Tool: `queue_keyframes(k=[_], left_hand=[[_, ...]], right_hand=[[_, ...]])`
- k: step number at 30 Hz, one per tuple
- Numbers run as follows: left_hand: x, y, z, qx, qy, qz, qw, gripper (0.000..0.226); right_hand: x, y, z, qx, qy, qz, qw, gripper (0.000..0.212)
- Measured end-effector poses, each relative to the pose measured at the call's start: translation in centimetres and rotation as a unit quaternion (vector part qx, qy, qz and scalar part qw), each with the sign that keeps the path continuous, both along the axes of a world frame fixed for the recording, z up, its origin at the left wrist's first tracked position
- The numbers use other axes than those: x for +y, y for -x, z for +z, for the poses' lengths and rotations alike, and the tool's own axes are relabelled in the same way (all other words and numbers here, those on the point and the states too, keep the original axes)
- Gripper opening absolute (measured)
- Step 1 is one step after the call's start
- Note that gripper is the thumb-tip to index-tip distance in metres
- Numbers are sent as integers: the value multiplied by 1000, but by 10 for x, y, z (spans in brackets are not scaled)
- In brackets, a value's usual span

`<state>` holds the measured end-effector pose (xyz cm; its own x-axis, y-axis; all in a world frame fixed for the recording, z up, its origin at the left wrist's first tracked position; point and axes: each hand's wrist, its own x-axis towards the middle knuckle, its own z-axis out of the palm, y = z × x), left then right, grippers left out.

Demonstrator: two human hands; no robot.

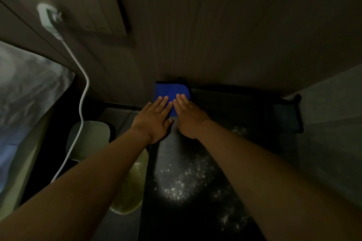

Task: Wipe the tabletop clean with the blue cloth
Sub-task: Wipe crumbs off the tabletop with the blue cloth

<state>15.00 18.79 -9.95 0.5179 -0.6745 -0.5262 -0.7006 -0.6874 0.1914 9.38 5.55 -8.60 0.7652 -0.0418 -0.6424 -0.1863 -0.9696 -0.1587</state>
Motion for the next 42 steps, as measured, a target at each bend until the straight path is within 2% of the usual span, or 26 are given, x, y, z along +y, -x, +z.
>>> queue_keyframes(k=[8,16,21,25,30,42], left_hand=[[28,47,-2,-6,-22,-17,1000,65],[20,59,6,0,-70,-21,997,63],[1,63,11,-6,-81,-44,996,61],[-21,75,7,4,-68,-35,997,63],[-29,84,4,-2,-75,-17,997,65],[-87,124,11,11,-59,-10,998,66]], right_hand=[[32,55,-1,-23,-5,-8,1000,73],[45,62,-7,5,72,-5,997,69],[25,69,-6,14,62,-14,998,66],[2,85,-8,-12,47,-27,998,68],[-12,91,-5,-24,53,8,998,69],[-64,124,-2,3,58,-10,998,69]])
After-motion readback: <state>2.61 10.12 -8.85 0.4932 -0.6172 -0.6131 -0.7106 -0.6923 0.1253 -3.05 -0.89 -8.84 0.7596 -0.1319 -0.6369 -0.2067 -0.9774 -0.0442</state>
